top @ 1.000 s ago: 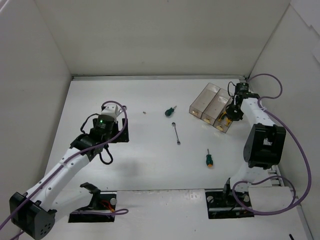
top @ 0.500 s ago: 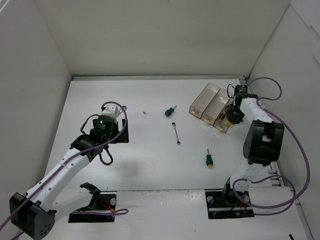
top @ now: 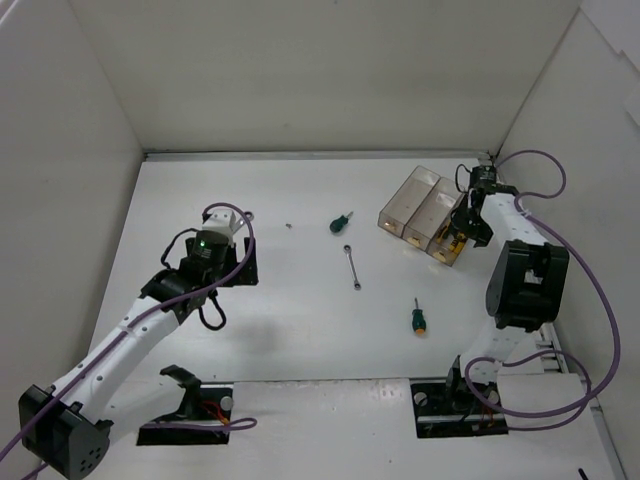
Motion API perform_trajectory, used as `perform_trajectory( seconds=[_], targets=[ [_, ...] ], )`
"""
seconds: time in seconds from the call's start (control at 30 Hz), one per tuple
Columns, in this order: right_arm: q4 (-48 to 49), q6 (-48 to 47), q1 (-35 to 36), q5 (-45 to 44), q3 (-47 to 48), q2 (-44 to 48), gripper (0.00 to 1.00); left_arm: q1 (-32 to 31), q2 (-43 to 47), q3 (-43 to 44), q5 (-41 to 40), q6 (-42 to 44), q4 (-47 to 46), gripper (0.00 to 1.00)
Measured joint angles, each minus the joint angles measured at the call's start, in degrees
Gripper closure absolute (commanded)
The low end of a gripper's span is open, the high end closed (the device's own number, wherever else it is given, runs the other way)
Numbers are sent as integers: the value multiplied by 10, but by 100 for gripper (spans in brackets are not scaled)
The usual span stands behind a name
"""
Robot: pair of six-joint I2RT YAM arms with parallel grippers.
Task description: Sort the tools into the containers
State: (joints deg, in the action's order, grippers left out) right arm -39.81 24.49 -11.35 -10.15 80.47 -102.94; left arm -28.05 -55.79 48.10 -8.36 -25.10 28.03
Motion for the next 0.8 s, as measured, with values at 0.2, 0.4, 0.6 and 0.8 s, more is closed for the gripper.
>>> perform_trajectory(
  seconds=[0.2,0.4,0.6,0.8],
  targets=[
    [-3,-1,0,0,1,29,46,0,0,0,4,-1,0,0],
    [-7,-3,8,0,8,61,43,0,0,0,6,-1,-1,0],
    [-9,-10,48,4,10,108,31,0,-1,0,6,-1,-3,0],
    [-7,-26,89,19,9,173,17,0,-1,0,-1,-2,-1,0]
  ],
)
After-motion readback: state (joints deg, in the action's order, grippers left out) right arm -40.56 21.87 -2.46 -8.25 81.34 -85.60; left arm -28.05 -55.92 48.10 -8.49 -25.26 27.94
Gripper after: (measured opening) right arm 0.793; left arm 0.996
